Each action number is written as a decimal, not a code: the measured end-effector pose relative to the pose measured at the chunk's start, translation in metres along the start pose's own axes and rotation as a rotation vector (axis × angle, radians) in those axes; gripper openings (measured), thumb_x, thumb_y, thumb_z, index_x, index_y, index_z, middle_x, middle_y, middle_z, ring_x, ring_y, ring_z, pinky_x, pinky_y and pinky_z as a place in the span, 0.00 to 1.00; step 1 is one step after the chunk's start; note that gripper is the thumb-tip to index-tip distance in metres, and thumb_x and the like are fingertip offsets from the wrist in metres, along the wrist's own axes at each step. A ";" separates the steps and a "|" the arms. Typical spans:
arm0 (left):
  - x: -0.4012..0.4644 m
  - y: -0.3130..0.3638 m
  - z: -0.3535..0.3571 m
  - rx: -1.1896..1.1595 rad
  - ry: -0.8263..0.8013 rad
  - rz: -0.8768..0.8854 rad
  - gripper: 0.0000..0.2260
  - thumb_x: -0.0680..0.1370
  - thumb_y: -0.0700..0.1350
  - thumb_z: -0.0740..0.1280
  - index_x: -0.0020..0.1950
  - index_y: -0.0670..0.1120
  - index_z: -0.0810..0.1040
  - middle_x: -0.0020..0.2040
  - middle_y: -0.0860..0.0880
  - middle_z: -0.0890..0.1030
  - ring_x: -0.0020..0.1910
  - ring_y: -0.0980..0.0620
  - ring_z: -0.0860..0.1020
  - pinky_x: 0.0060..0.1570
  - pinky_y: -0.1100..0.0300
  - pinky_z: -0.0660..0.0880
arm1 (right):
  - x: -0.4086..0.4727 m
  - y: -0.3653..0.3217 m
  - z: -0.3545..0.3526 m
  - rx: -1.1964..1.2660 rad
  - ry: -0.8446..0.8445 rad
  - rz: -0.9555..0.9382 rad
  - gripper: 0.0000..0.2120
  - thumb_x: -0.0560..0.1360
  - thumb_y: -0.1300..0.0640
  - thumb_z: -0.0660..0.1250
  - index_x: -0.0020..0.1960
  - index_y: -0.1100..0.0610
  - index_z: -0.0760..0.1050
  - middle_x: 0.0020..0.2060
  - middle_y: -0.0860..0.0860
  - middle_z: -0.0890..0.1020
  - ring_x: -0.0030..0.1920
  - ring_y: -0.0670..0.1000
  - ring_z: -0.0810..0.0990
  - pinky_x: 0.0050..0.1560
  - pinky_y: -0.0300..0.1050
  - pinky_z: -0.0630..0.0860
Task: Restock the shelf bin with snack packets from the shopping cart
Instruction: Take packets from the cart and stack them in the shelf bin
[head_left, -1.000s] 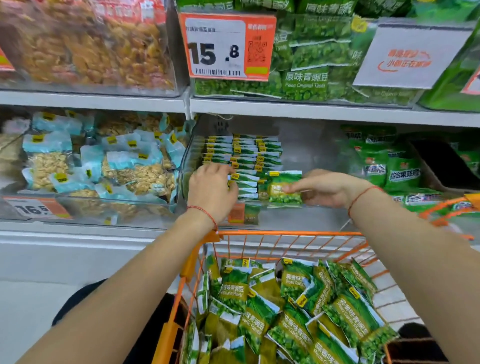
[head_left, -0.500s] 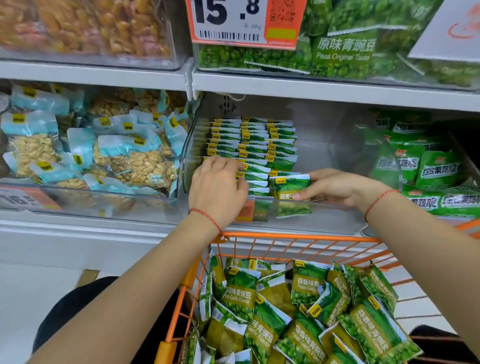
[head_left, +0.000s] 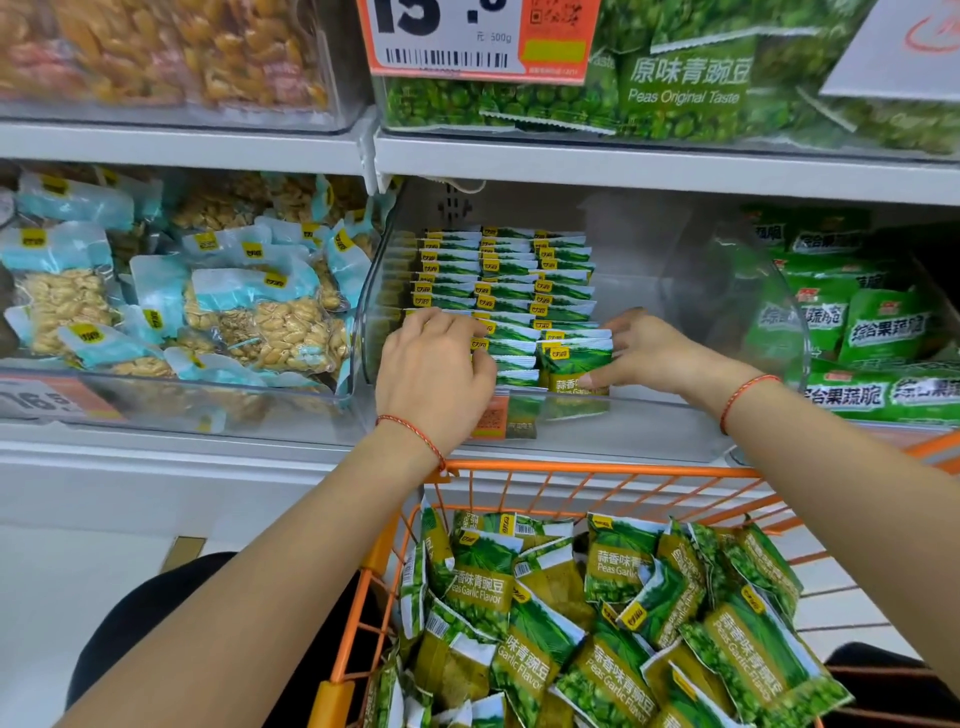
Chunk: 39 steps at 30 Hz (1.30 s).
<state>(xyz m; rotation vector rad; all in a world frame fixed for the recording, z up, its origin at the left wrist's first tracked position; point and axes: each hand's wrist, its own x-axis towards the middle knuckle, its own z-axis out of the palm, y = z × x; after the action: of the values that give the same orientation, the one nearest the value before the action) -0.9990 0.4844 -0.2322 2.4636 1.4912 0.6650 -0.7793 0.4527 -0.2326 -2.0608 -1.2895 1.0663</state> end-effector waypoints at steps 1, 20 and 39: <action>0.000 0.000 0.000 0.004 -0.005 -0.003 0.14 0.78 0.45 0.61 0.62 0.48 0.76 0.61 0.49 0.77 0.68 0.49 0.65 0.61 0.56 0.60 | 0.001 0.001 0.000 -0.039 -0.007 0.024 0.31 0.66 0.60 0.78 0.64 0.61 0.67 0.56 0.54 0.79 0.54 0.53 0.78 0.46 0.44 0.77; 0.000 0.001 0.001 0.008 -0.003 -0.005 0.14 0.78 0.44 0.61 0.62 0.48 0.77 0.60 0.48 0.78 0.65 0.48 0.68 0.62 0.56 0.60 | 0.002 0.002 0.007 -0.308 -0.113 0.110 0.23 0.66 0.49 0.78 0.55 0.60 0.78 0.45 0.56 0.84 0.47 0.55 0.84 0.52 0.51 0.81; 0.000 0.001 0.000 0.020 -0.009 -0.017 0.15 0.78 0.45 0.60 0.65 0.48 0.74 0.60 0.48 0.78 0.65 0.48 0.68 0.62 0.56 0.60 | -0.004 -0.017 0.017 -0.512 0.056 -0.012 0.23 0.68 0.42 0.74 0.47 0.59 0.72 0.41 0.52 0.75 0.40 0.53 0.73 0.35 0.44 0.68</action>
<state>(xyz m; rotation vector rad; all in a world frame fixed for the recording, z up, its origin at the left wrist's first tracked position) -0.9976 0.4838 -0.2320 2.4623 1.5216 0.6378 -0.8025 0.4568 -0.2287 -2.4175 -1.6750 0.7133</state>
